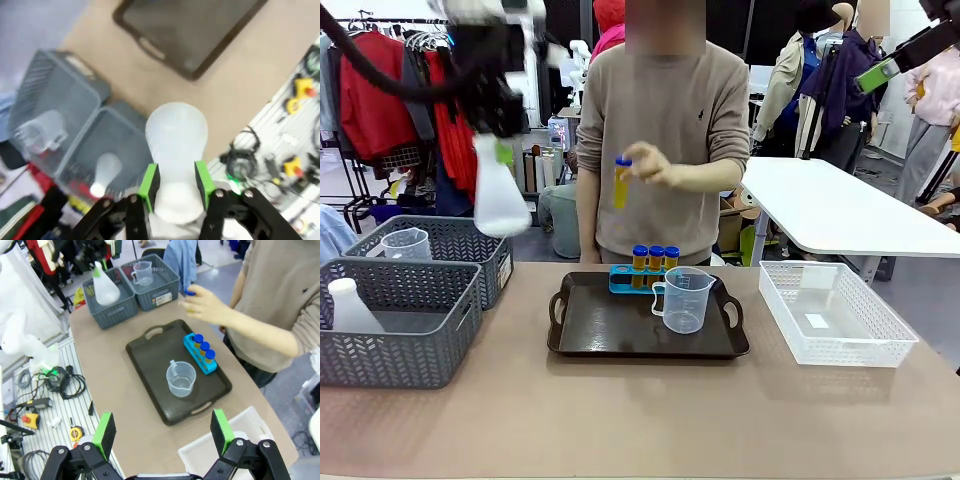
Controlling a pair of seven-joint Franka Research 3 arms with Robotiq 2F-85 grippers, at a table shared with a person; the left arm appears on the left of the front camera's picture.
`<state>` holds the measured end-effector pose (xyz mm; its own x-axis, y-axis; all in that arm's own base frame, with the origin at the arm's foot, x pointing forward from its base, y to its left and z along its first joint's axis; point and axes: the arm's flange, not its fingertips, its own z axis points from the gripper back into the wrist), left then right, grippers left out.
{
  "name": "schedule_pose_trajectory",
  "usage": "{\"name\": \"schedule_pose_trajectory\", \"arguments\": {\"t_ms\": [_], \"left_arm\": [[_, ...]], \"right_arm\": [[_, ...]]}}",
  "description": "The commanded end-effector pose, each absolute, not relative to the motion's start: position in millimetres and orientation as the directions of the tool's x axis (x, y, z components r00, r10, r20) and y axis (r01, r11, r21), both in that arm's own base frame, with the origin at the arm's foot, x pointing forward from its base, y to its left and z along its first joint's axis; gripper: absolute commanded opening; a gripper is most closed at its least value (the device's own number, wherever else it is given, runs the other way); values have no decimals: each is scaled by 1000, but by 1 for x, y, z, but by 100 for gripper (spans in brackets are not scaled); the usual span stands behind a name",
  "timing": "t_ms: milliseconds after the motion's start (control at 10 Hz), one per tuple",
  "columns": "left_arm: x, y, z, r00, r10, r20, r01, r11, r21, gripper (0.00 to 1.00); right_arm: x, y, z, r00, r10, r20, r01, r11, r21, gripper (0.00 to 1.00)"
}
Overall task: Prepare the laboratory tools.
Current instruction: Pick up one Small flask and place it on the Handle tray.
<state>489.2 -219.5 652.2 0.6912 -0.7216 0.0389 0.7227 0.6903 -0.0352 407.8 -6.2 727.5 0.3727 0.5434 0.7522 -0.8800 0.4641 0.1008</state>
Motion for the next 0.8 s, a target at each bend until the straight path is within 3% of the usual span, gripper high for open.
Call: {"name": "schedule_pose_trajectory", "arguments": {"t_ms": [0, 300, 700], "left_arm": [[495, -245, 635, 627, -778, 42, 778, 623, -76, 0], [491, -241, 637, 624, -781, 29, 781, 620, -77, 0], [440, -158, 676, 694, -718, 56, 720, 693, -40, 0]], "right_arm": [[407, -4, 729, 372, 536, 758, -881, 462, 105, 100], [407, -4, 729, 372, 536, 758, -881, 462, 105, 100], [407, -4, 729, 372, 536, 758, -881, 462, 105, 100]]}}
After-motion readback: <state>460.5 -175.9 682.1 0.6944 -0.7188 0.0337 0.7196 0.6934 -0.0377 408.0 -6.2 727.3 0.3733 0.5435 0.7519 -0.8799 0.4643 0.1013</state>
